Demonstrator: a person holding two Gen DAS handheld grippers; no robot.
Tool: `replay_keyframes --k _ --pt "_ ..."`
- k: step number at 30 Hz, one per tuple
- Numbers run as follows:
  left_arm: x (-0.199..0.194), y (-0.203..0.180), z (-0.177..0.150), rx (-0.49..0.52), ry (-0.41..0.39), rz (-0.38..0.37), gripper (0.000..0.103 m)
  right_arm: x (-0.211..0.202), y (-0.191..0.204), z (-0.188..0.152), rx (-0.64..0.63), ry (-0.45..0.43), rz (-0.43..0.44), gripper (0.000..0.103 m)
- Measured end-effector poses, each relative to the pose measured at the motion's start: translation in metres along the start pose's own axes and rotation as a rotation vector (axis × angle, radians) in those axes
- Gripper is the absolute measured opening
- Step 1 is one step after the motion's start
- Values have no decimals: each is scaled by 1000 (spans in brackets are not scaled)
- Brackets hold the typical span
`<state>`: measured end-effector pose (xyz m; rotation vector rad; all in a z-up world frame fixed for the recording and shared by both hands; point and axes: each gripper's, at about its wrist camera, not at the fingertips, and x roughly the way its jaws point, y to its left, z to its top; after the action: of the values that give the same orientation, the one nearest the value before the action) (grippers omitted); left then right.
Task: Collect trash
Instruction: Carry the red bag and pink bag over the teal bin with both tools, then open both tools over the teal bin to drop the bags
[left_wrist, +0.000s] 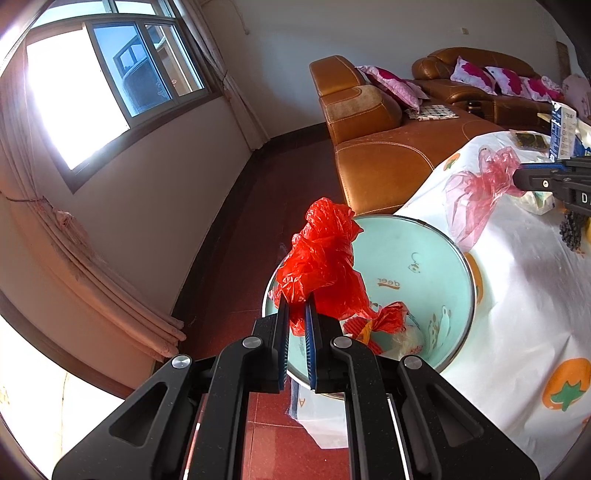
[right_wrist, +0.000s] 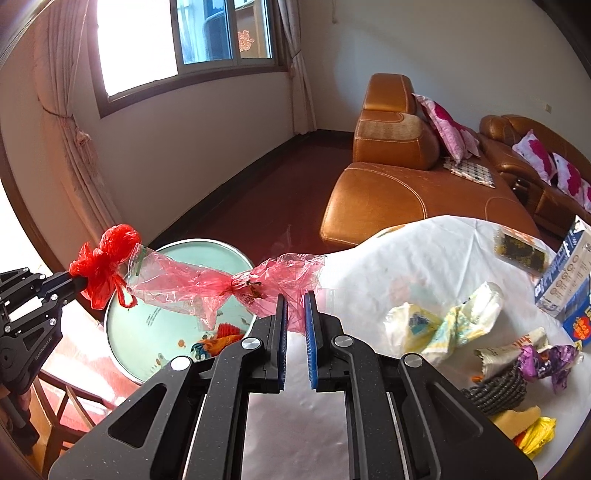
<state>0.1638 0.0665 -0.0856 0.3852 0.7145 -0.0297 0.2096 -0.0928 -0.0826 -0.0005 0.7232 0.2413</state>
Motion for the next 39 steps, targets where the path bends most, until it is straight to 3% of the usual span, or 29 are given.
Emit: replay_keyframes --k 30,32,34,35,39 --pt "8 6 -2 -13 15 8 11 25 30 6 -53 38 45 10" --pt "7 4 -2 -11 9 10 15 26 32 6 -59 40 66 12" --pt "5 4 -2 -15 -4 29 53 27 35 5 -65 31 78 23" --pt "4 4 -2 -16 -10 35 55 28 35 4 -64 36 87 30" --pt "2 4 -1 -17 -14 30 55 30 36 -1 -64 45 96 33"
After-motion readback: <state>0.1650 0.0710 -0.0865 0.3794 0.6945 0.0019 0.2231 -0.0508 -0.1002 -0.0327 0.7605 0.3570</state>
